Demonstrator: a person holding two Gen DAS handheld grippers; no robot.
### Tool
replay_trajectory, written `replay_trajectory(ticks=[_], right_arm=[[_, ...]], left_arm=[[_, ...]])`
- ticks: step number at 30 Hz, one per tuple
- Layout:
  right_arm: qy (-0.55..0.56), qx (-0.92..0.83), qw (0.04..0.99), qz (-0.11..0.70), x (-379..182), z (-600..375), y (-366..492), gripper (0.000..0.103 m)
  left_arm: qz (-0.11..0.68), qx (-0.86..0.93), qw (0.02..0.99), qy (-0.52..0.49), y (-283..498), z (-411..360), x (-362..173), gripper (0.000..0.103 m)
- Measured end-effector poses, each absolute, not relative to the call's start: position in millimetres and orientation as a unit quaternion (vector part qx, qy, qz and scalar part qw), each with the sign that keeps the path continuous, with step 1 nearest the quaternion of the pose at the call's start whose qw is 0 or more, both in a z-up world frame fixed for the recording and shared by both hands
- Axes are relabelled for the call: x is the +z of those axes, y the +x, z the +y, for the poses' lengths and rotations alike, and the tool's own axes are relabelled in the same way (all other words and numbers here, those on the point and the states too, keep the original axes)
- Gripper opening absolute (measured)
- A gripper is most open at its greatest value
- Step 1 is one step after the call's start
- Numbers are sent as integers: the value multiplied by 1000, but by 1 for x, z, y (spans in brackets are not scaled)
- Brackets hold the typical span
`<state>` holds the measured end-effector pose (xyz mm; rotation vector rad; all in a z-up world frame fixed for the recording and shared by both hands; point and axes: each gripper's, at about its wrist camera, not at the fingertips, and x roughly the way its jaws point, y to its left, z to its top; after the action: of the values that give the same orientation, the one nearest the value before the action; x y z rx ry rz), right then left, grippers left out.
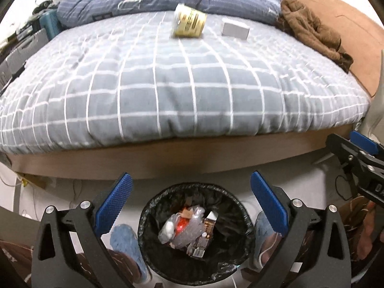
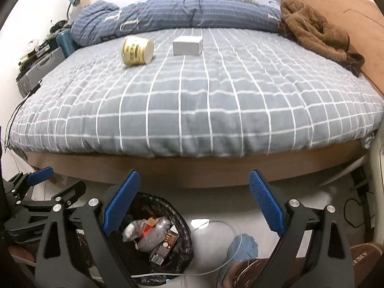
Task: Collect trash
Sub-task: 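Raise both grippers back toward the yogurt cup and white box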
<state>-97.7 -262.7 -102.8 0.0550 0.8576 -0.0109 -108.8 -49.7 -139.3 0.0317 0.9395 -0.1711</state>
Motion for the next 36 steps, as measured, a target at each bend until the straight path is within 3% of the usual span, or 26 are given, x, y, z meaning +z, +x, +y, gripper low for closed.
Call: replay_trajectory(ticks=[36], right_arm=[[10, -25, 936, 351, -58, -285, 11, 89]], left_arm=[[386, -73, 919, 10, 10, -55, -83, 97]])
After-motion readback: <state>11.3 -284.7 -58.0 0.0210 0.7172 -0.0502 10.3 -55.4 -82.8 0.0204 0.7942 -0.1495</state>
